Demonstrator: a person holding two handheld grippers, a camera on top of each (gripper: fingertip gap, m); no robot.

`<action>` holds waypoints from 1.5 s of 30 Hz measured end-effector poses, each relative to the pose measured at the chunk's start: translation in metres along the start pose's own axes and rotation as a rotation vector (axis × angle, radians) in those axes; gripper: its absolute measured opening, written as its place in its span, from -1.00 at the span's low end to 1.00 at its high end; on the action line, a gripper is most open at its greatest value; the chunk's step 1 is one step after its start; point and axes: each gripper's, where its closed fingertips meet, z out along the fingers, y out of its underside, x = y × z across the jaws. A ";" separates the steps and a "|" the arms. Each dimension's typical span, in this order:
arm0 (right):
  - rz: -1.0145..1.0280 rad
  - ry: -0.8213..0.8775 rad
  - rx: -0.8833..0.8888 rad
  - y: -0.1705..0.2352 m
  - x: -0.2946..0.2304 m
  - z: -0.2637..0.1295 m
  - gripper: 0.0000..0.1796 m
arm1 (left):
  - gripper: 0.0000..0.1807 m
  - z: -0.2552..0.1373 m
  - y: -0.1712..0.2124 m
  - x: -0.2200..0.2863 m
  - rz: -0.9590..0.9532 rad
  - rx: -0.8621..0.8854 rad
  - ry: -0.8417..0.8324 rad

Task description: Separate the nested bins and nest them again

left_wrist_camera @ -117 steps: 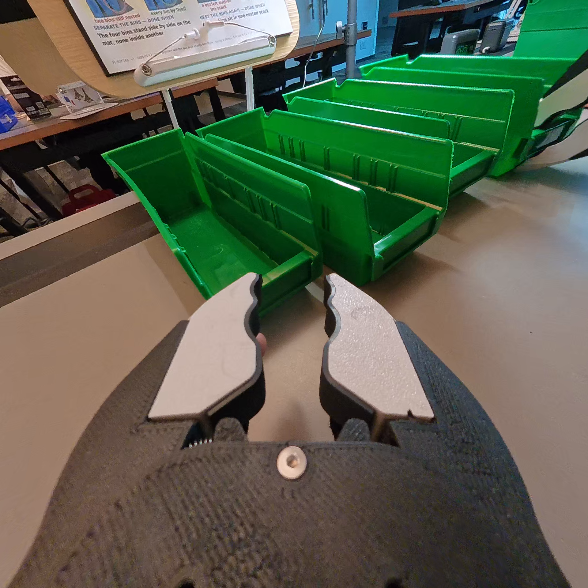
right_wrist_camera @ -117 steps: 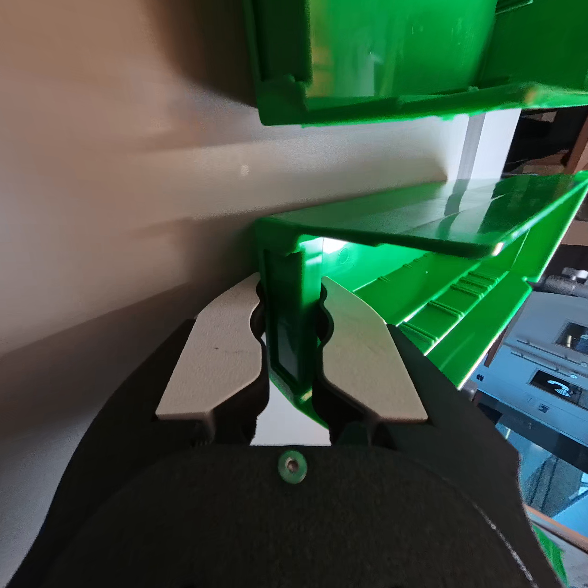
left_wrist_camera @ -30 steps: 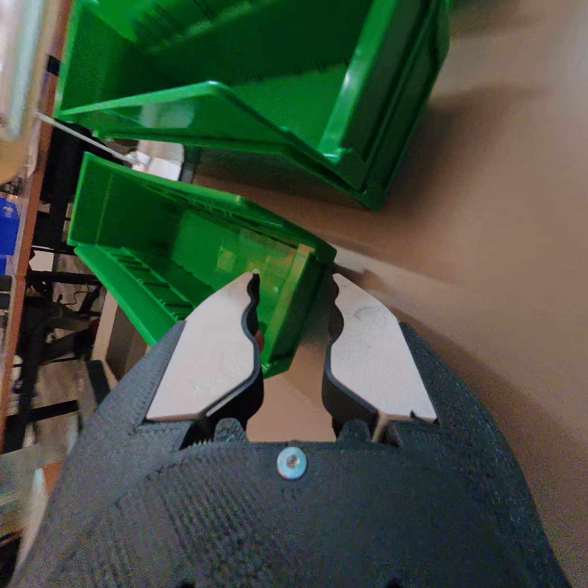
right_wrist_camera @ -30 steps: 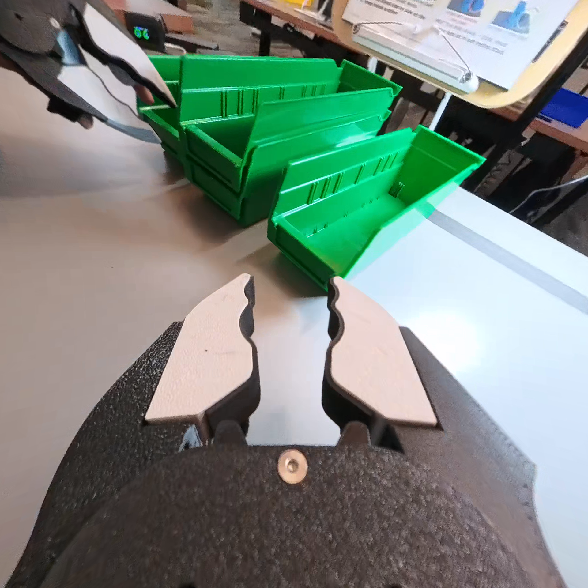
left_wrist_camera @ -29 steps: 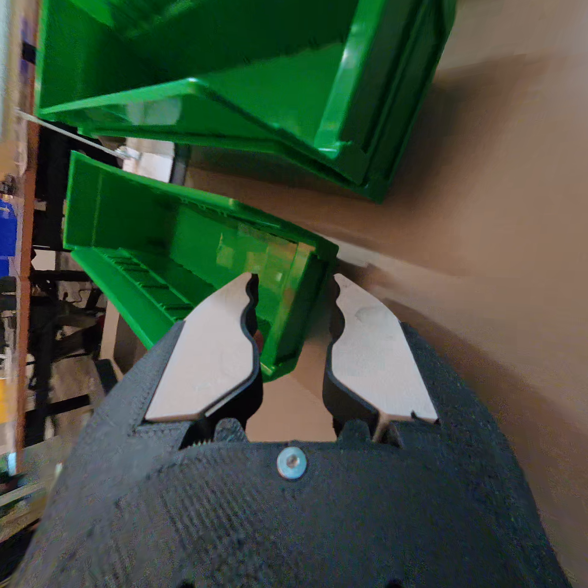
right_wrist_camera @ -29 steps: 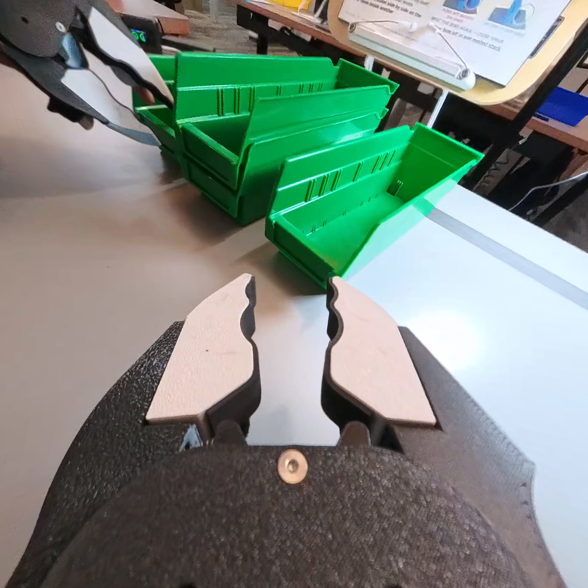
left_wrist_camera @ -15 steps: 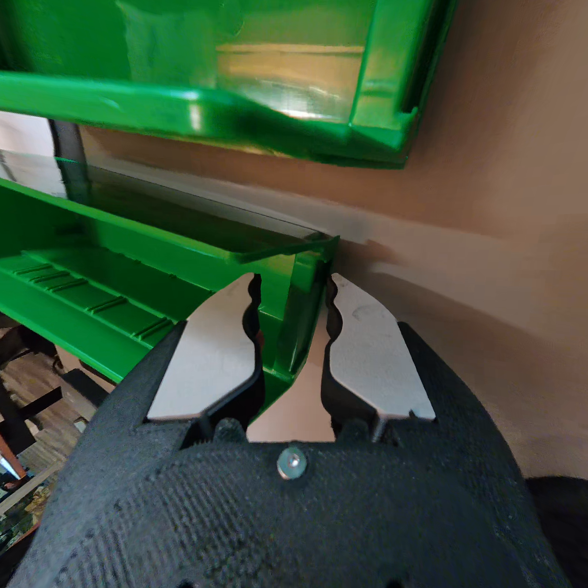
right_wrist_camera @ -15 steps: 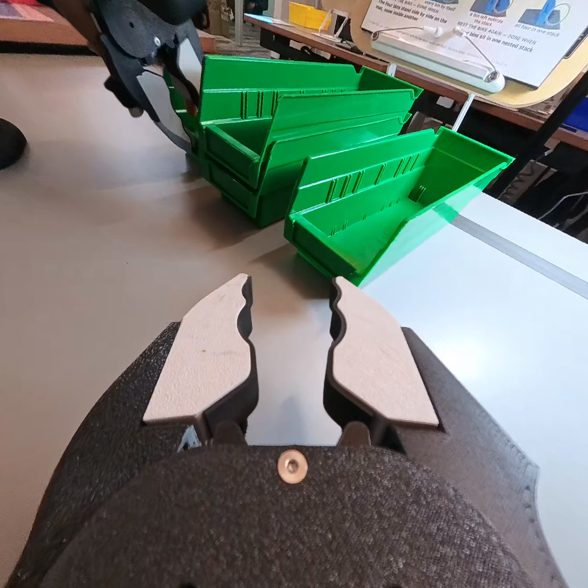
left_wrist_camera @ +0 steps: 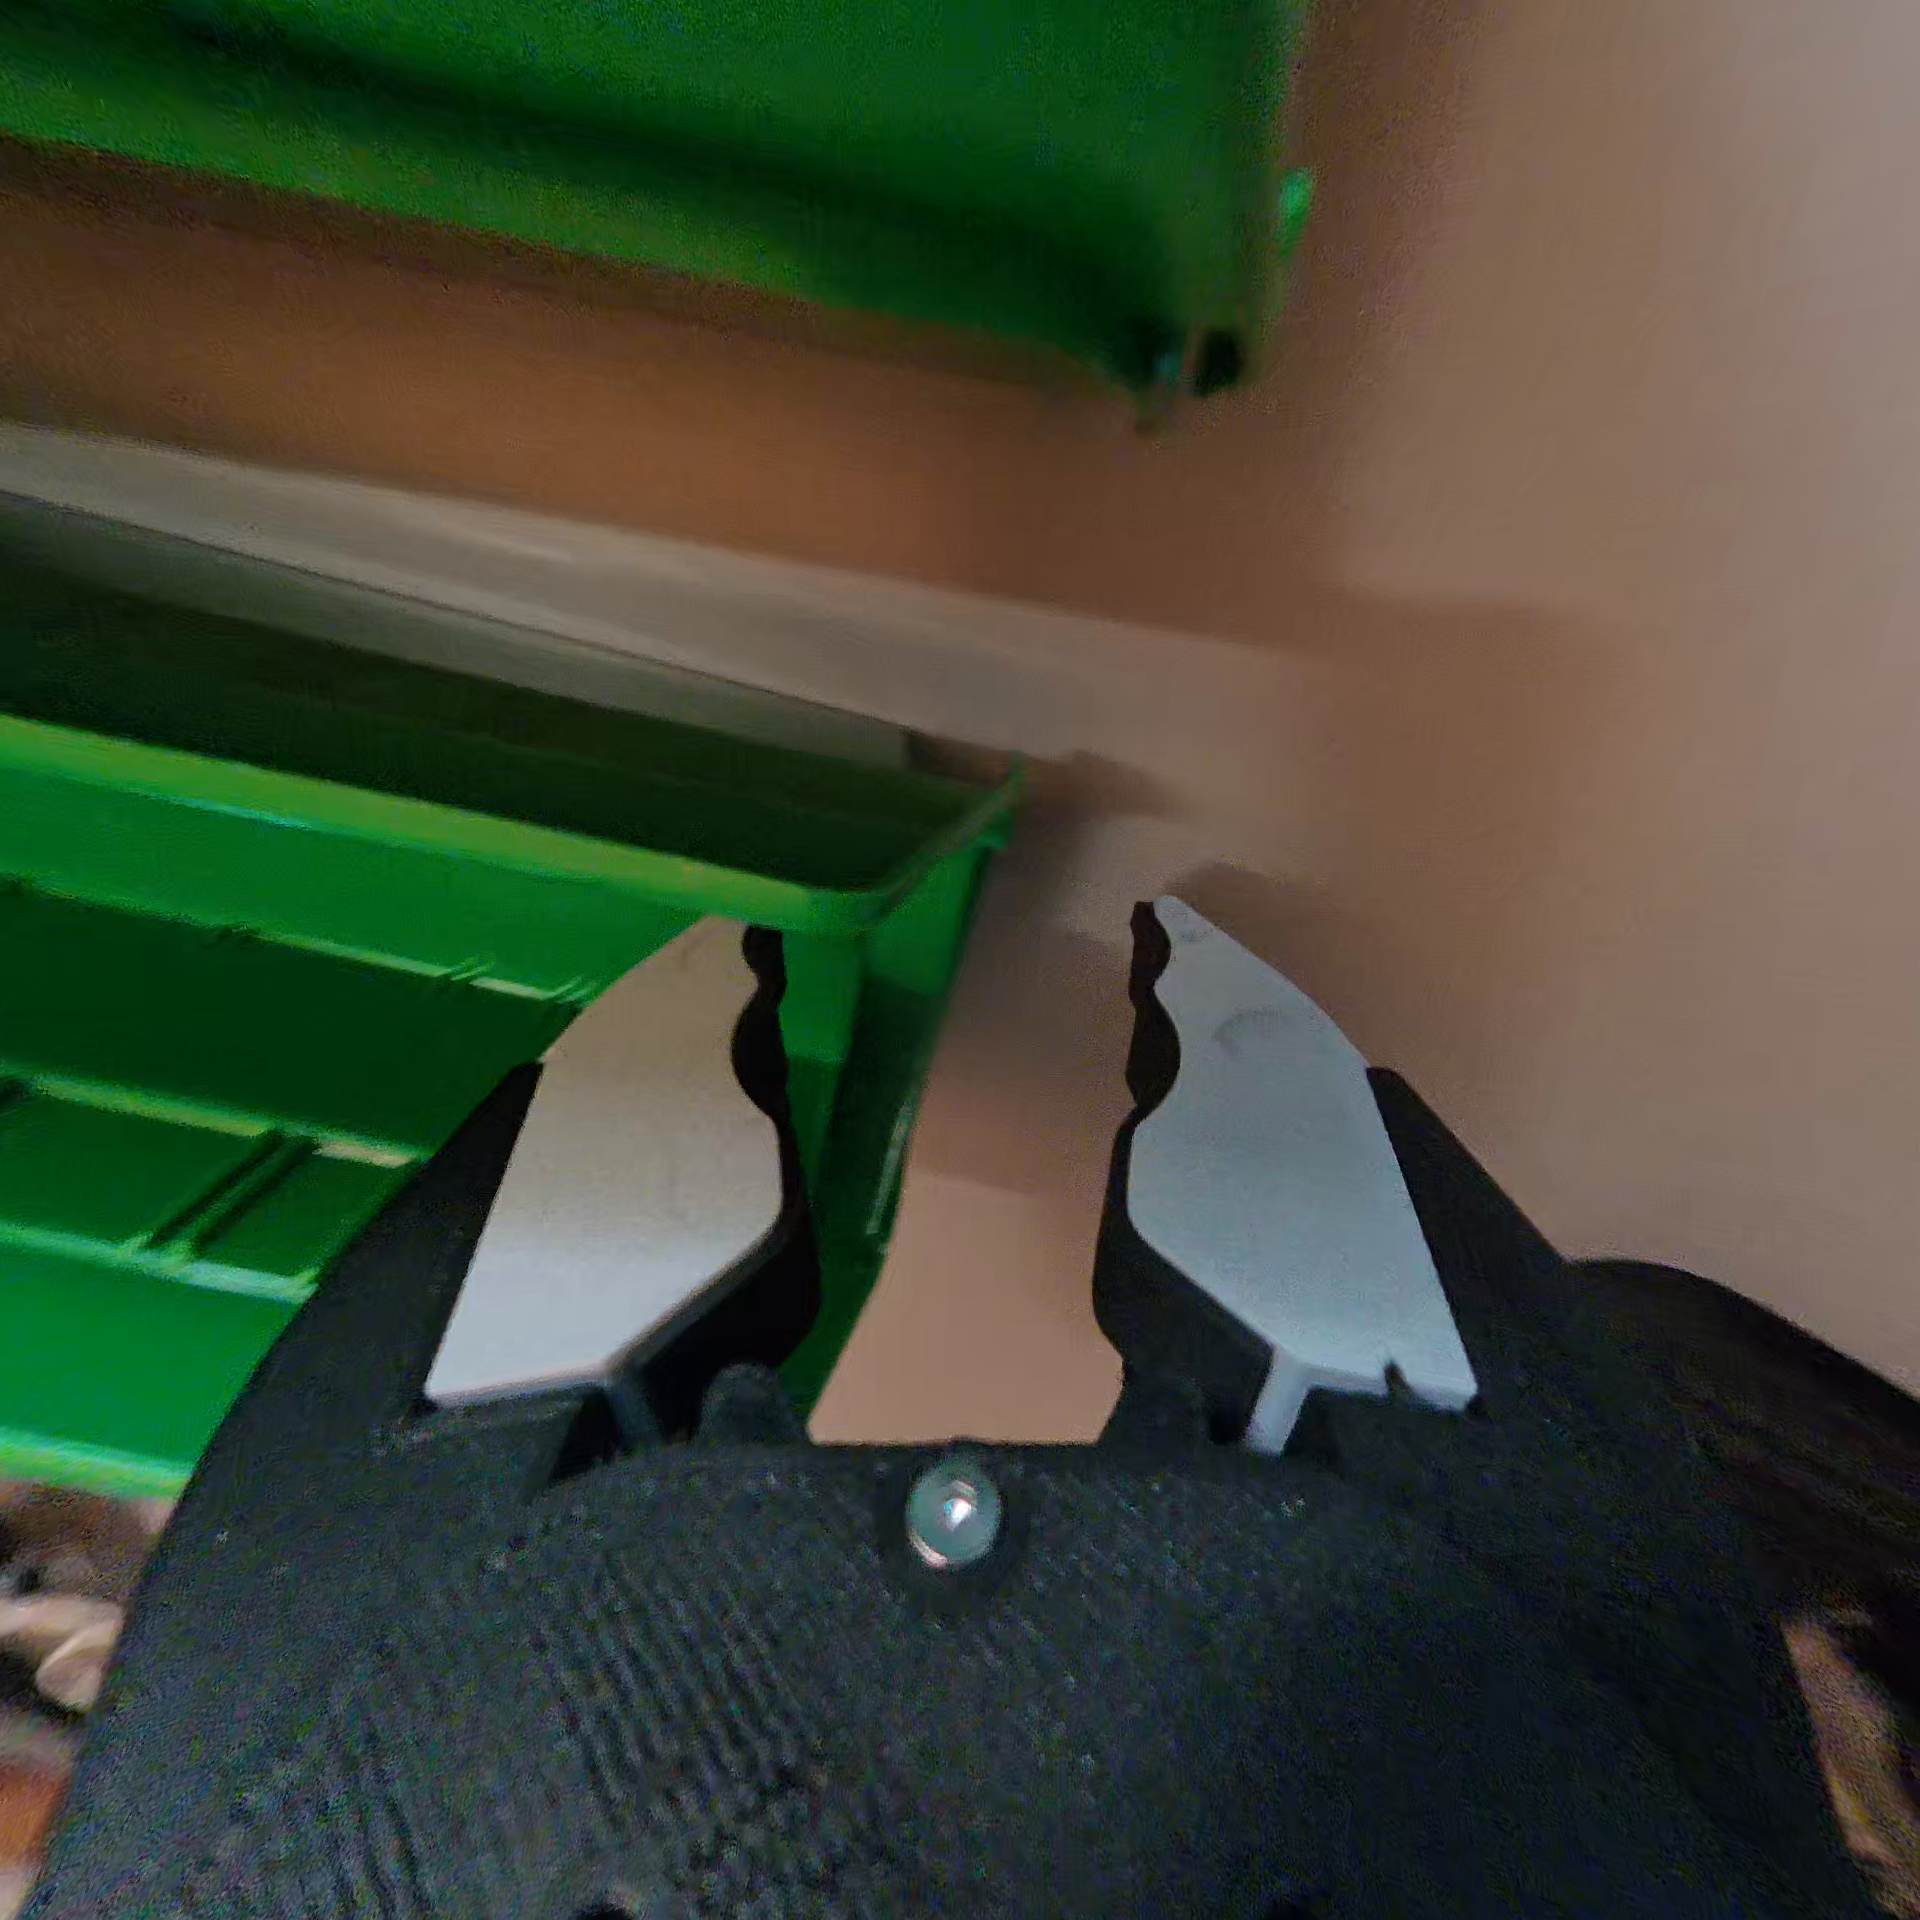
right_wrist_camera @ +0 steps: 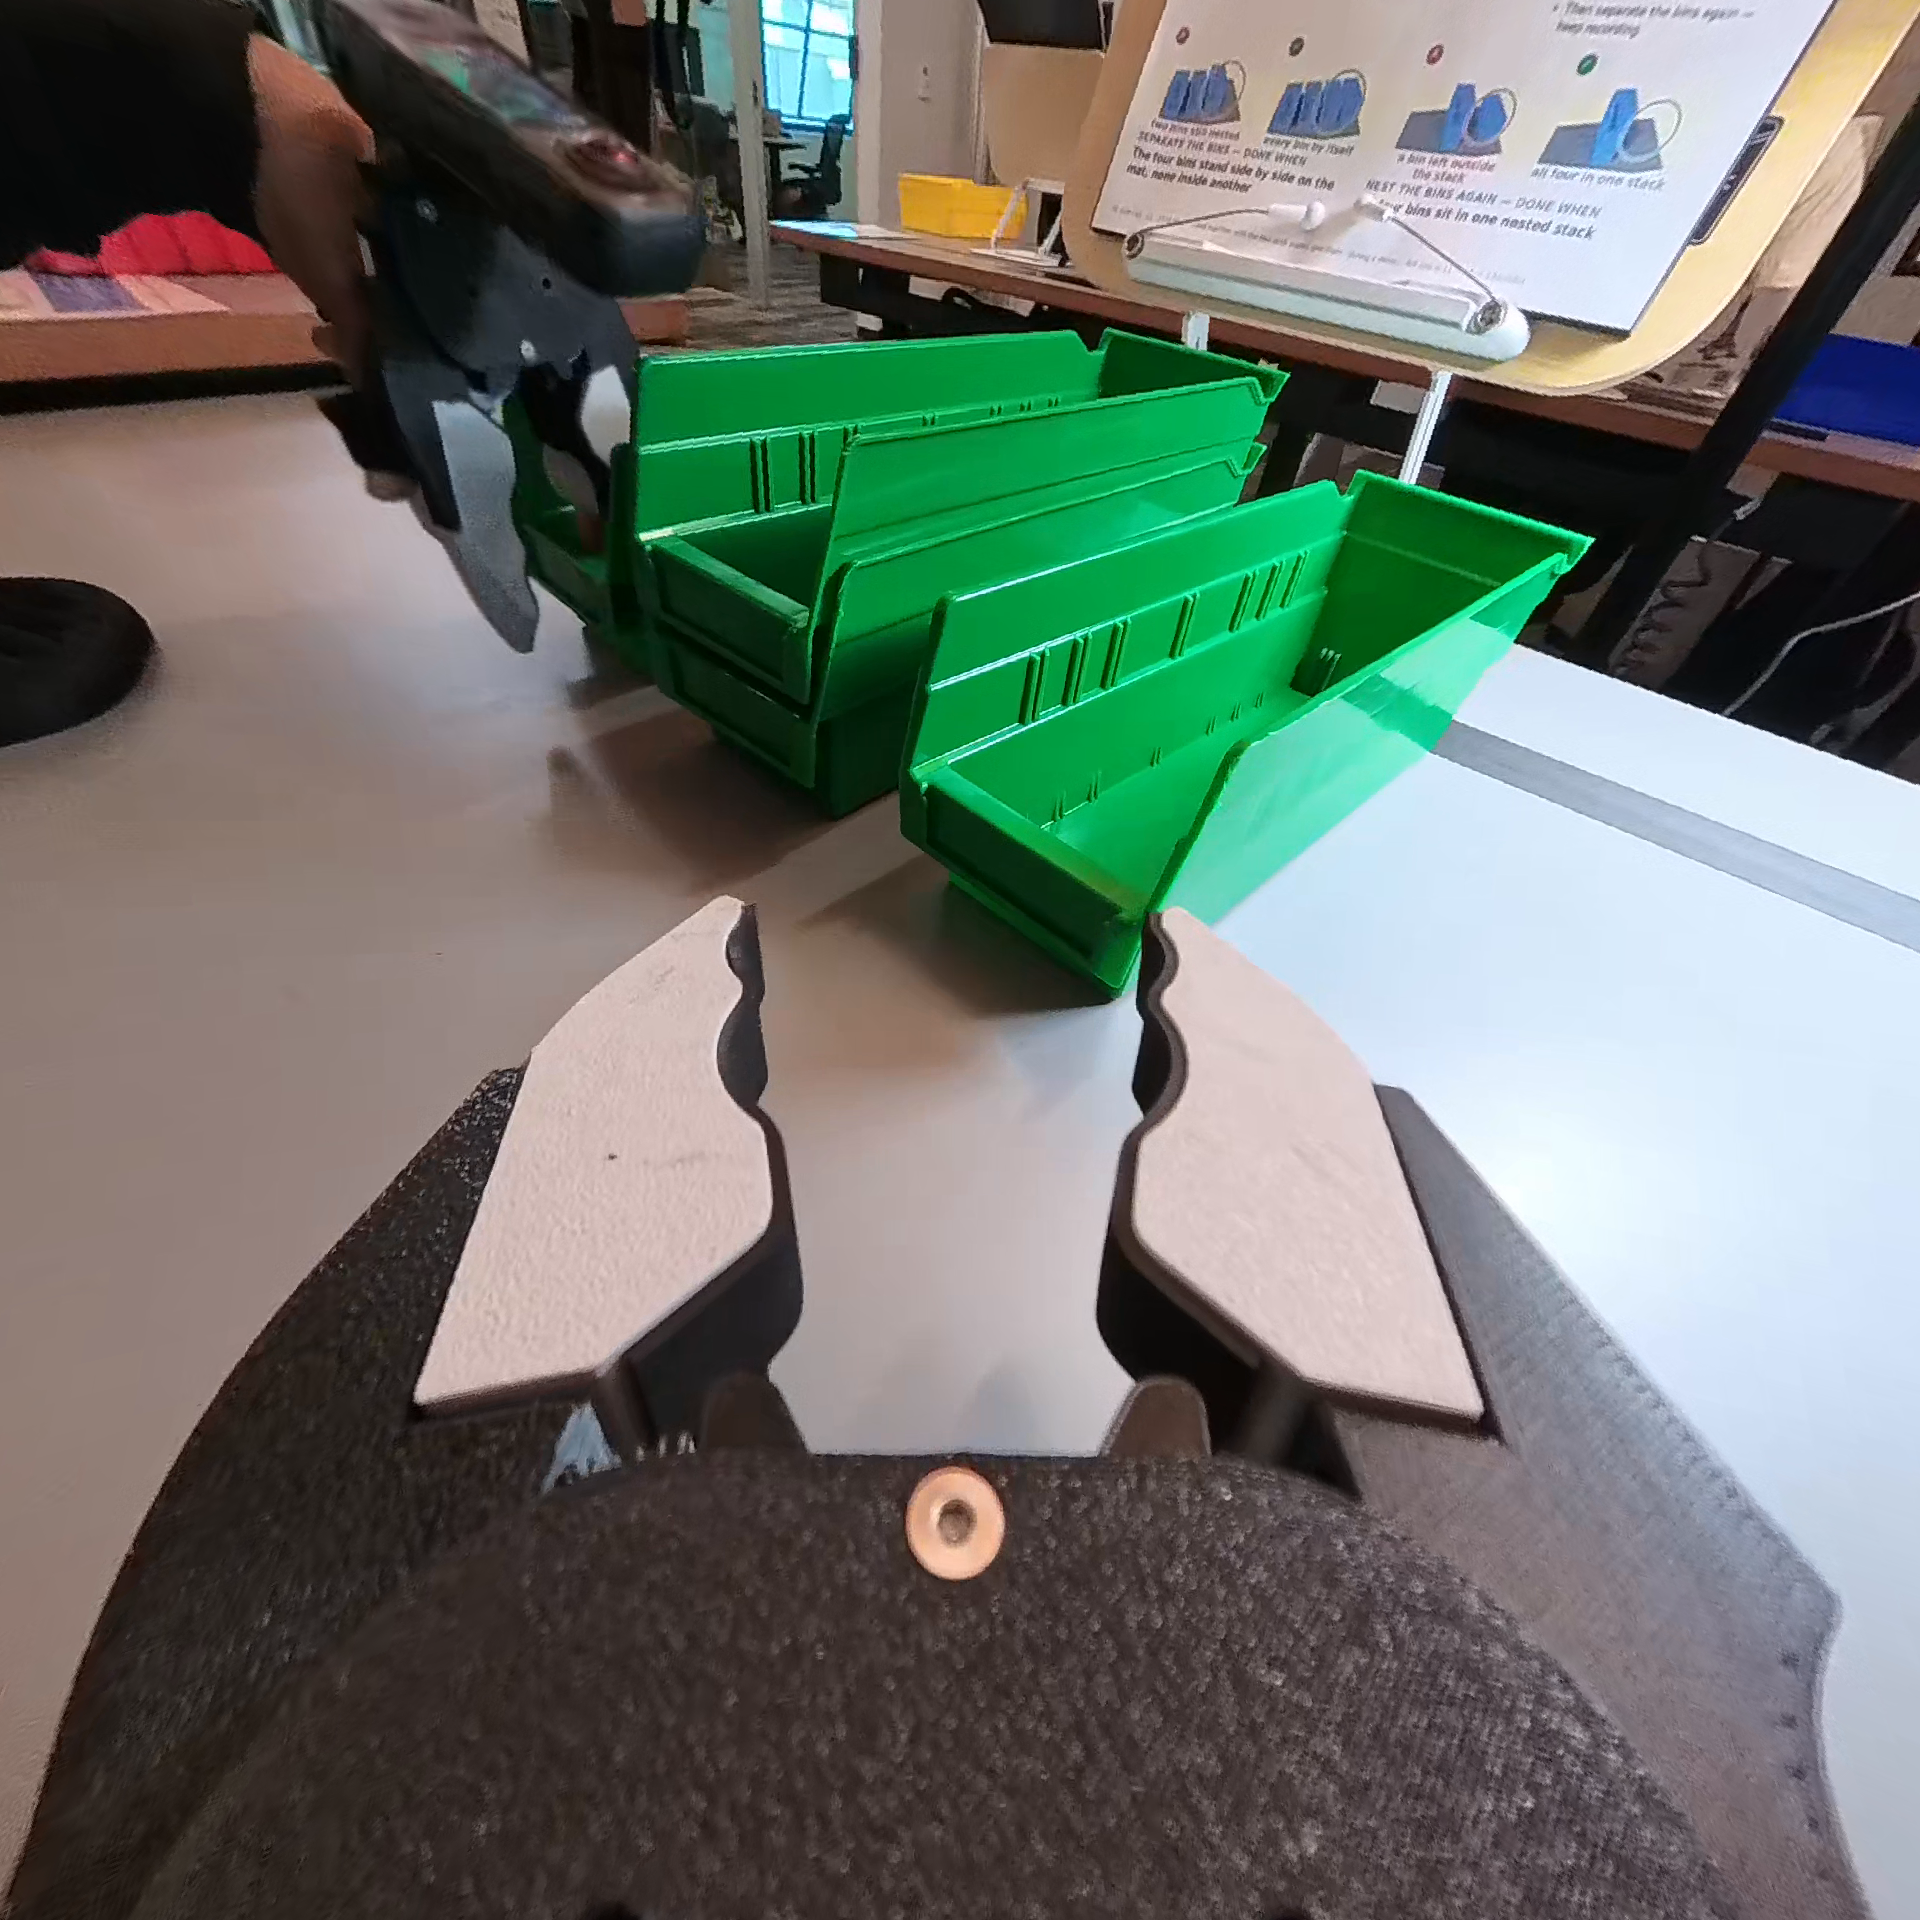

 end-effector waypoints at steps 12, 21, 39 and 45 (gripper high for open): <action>-0.013 0.006 -0.001 0.001 -0.001 0.000 -0.23 | -0.70 0.007 0.002 -0.019 0.110 -0.010 -0.313; -0.026 0.005 -0.018 0.004 -0.002 0.002 -0.24 | -0.68 -0.086 -0.016 -0.021 0.065 0.086 -0.508; -0.041 0.010 -0.008 0.003 -0.003 0.000 -0.24 | -0.68 -0.143 -0.146 0.025 0.306 0.181 -0.609; -0.040 0.005 -0.013 0.004 -0.004 0.001 -0.24 | -0.68 -0.106 -0.152 0.022 0.287 0.137 -0.570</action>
